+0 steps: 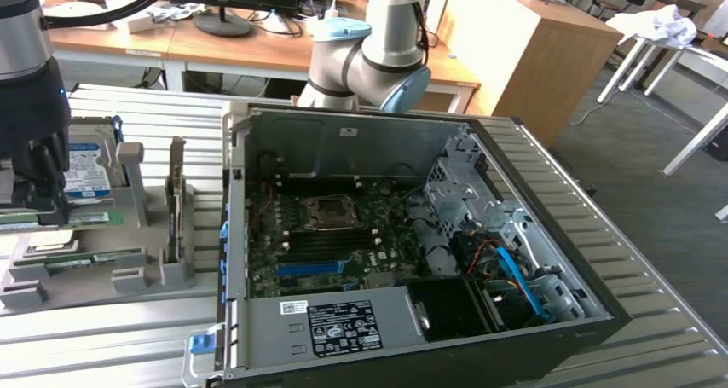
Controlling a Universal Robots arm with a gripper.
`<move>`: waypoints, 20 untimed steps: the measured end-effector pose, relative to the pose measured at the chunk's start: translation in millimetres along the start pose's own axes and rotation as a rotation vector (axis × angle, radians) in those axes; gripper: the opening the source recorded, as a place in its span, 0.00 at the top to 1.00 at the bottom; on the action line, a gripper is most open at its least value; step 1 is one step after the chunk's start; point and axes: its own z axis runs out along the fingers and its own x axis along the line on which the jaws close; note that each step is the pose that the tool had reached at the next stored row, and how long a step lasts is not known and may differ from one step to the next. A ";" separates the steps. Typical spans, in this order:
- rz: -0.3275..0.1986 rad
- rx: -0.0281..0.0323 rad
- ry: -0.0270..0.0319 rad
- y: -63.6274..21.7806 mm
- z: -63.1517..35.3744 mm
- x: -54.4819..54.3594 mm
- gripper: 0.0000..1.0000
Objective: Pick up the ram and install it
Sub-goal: 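Pick up the ram and move it above insertion slot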
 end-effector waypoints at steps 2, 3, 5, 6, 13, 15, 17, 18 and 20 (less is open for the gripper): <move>0.000 0.0000 -0.0001 0.0 -0.8 0.0 0.87; 0.000 0.0000 -0.0001 0.0 -1.1 0.0 0.87; 0.000 -0.0001 0.0000 0.1 -1.9 -0.1 0.87; 0.000 0.0001 -0.0001 0.1 -2.2 -0.1 0.87; 0.000 0.0000 0.0000 0.2 -4.6 -0.1 0.87; 0.000 0.0000 0.0000 0.2 -5.4 -0.1 0.87; 0.000 -0.0001 0.0000 0.2 -6.2 -0.1 0.87; 0.000 -0.0001 -0.0001 0.2 -6.6 -0.1 0.87; 0.000 0.0000 0.0000 0.3 -7.5 -0.1 0.87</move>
